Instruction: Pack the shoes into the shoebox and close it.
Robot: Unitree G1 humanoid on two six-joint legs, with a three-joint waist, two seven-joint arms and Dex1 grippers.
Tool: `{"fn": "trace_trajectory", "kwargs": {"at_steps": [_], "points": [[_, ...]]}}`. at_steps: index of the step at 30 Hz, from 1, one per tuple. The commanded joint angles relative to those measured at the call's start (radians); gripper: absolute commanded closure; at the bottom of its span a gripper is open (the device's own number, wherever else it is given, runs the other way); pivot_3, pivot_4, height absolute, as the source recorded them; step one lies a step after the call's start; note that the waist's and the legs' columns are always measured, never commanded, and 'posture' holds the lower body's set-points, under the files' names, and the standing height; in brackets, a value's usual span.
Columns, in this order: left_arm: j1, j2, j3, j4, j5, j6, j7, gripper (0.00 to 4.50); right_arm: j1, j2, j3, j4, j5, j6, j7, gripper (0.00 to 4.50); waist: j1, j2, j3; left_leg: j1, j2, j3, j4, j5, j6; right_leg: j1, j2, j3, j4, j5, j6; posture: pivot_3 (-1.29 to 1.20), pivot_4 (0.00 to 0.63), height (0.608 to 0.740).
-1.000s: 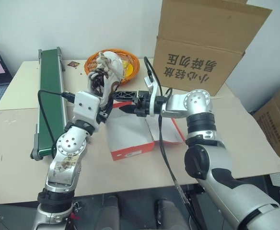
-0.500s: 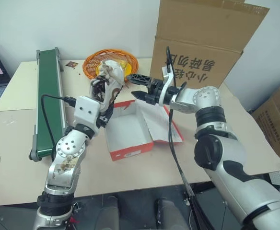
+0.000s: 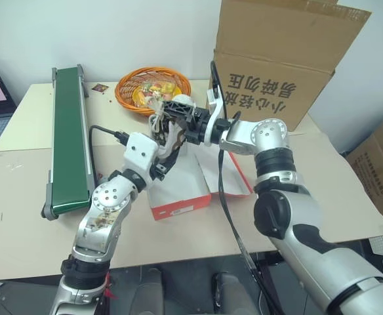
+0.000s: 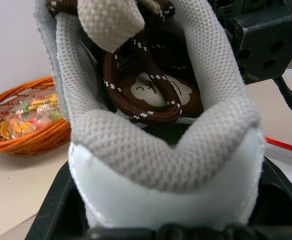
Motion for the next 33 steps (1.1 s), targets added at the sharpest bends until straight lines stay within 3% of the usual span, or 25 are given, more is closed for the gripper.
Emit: {"fn": "trace_trajectory", "kwargs": {"at_steps": [1, 5, 8, 15, 18, 25, 26, 29, 33], "points": [[-0.047, -0.017, -0.011, -0.019, -0.008, -0.006, -0.007, 1.86, 0.028, 0.053, 0.012, -0.074, 0.042, 0.035, -0.037, 0.00, 0.000, 0.000, 0.000, 0.000, 0.000, 0.000, 0.000, 0.000, 0.000, 0.000, 0.000, 0.000, 0.000, 0.000, 0.000, 0.00, 0.150, 0.709], [-0.057, -0.014, 0.003, 0.001, 0.011, -0.018, 0.004, 1.86, 0.055, 0.064, 0.008, -0.106, 0.056, 0.039, -0.069, 0.00, 0.000, 0.000, 0.000, 0.000, 0.000, 0.000, 0.000, 0.000, 0.000, 0.000, 0.000, 0.000, 0.000, 0.000, 0.000, 0.00, 0.150, 0.709], [-0.068, -0.015, 0.011, 0.015, 0.022, -0.029, 0.016, 1.88, 0.068, 0.069, 0.008, -0.124, 0.064, 0.045, -0.089, 0.74, 0.001, 0.000, 0.000, 0.000, 0.000, 0.000, 0.000, 0.000, 0.000, 0.000, 0.000, 0.000, 0.000, 0.000, 0.000, 0.00, 0.150, 0.709], [-0.073, -0.023, 0.016, 0.023, 0.044, -0.043, 0.040, 1.88, 0.081, 0.078, 0.004, -0.144, 0.067, 0.040, -0.115, 3.10, 0.000, 0.000, 0.000, 0.000, 0.000, 0.000, 0.000, 0.000, 0.000, 0.000, 0.000, 0.000, 0.000, 0.000, 0.000, 0.00, 0.150, 0.709], [-0.072, -0.025, 0.018, 0.022, 0.055, -0.040, 0.046, 1.88, 0.086, 0.081, 0.005, -0.151, 0.070, 0.041, -0.118, 3.78, 0.000, 0.000, 0.000, 0.000, 0.000, 0.000, 0.000, 0.000, 0.000, 0.000, 0.000, 0.000, 0.000, 0.000, 0.000, 0.00, 0.150, 0.709], [-0.061, -0.030, 0.021, 0.026, 0.076, -0.028, 0.069, 1.88, 0.095, 0.100, -0.006, -0.189, 0.084, 0.035, -0.149, 3.88, 0.000, 0.000, 0.000, 0.000, 0.000, 0.000, 0.000, 0.000, 0.000, 0.000, 0.000, 0.000, 0.000, 0.000, 0.000, 0.00, 0.150, 0.709], [-0.057, -0.033, 0.025, 0.025, 0.074, -0.036, 0.070, 0.99, 0.093, 0.106, -0.017, -0.196, 0.090, 0.030, -0.163, 3.88, 0.000, 0.000, 0.000, 0.000, 0.000, 0.000, 0.000, 0.000, 0.000, 0.000, 0.000, 0.000, 0.000, 0.000, 0.000, 0.00, 0.150, 0.709], [-0.054, -0.027, 0.018, 0.021, 0.091, -0.038, 0.079, 0.09, 0.088, 0.126, -0.052, -0.229, 0.125, 0.019, -0.207, 3.88, -0.002, 0.000, 0.000, 0.000, 0.000, 0.000, 0.000, 0.000, 0.000, 0.000, 0.000, 0.000, 0.000, 0.000, 0.000, 0.00, 0.150, 0.709], [-0.041, -0.033, 0.016, 0.008, 0.100, -0.034, 0.088, 0.09, 0.080, 0.130, -0.089, -0.255, 0.149, -0.031, -0.285, 3.88, 0.001, 0.000, 0.000, 0.000, 0.000, 0.000, 0.000, 0.000, 0.000, 0.000, 0.000, 0.000, 0.000, 0.000, 0.000, 0.00, 0.150, 0.709]]}}
